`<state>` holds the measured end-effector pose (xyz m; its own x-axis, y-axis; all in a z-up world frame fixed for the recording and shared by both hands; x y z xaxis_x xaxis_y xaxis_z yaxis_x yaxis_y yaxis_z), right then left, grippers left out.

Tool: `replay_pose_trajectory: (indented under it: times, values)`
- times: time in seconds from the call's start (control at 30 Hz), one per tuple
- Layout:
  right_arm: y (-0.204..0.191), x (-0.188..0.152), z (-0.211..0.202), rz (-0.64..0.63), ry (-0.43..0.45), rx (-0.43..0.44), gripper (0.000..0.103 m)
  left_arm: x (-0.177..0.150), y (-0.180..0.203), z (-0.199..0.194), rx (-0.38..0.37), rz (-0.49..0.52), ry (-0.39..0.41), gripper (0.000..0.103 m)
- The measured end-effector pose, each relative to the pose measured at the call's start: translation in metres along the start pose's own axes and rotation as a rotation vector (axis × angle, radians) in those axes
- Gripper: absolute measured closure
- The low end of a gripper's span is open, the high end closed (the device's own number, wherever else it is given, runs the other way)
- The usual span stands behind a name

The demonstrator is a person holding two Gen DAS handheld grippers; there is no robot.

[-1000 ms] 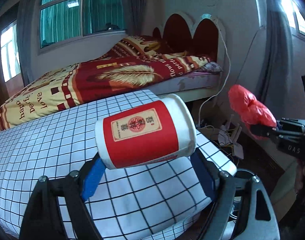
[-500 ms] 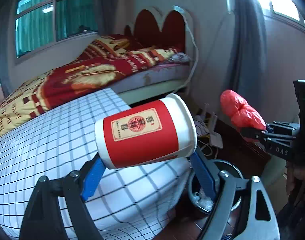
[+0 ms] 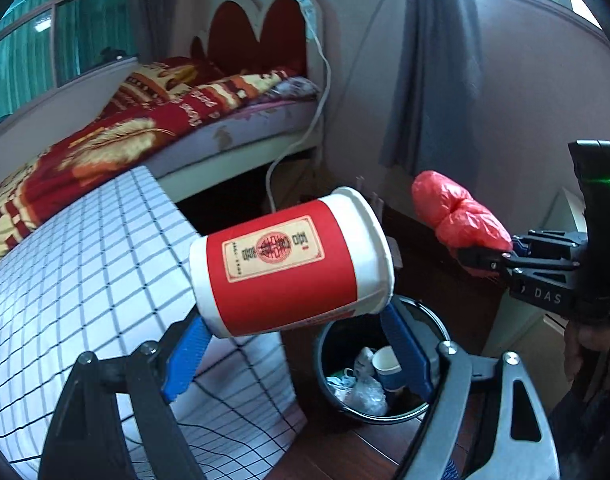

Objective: Collect trash
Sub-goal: 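Lift the red cup and red bag and carry them over the black bucket, then open both tools to drop the red cup and red bag into the bucket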

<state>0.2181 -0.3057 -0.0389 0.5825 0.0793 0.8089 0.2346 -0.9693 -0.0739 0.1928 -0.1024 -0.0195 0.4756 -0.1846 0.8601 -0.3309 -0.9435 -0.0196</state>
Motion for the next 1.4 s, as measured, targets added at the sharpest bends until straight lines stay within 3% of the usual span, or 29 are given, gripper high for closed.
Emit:
replay_pose_trajectory:
  times: [0.7, 1.13, 1.2, 1.27, 1.4]
  values:
    - [0.048, -0.073, 0.027, -0.017, -0.182, -0.038, 0.081, -0.054, 0.065, 0.063, -0.158, 0.051, -0.172, 0.02]
    - [0.048, -0.124, 0.088, -0.077, -0.361, 0.018, 0.081, -0.093, 0.073, 0.116, -0.257, 0.043, -0.346, 0.019]
    - [0.046, -0.127, 0.096, -0.104, -0.368, 0.015, 0.074, -0.104, 0.071, 0.129, -0.254, 0.013, -0.413, 0.017]
    - [0.048, -0.131, 0.103, -0.139, -0.372, -0.034, 0.013, -0.112, 0.067, 0.136, -0.24, -0.009, -0.441, 0.008]
    - [0.057, -0.132, 0.108, -0.13, -0.373, -0.078, 0.011, -0.118, 0.064, 0.135, -0.206, -0.002, -0.424, 0.003]
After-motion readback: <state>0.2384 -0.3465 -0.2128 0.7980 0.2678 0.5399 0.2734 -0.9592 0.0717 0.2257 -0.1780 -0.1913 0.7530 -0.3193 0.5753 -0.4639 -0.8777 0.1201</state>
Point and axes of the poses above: each gripper's, at about its wrist camera, not at the fingertips, and z roughly the way its jaws point, y to its right, x to its top, the point moved 2 cm from there along z, roughly the way its jaws point, and after that the axes turned 7 degrees about y, right-handed, at the moved point
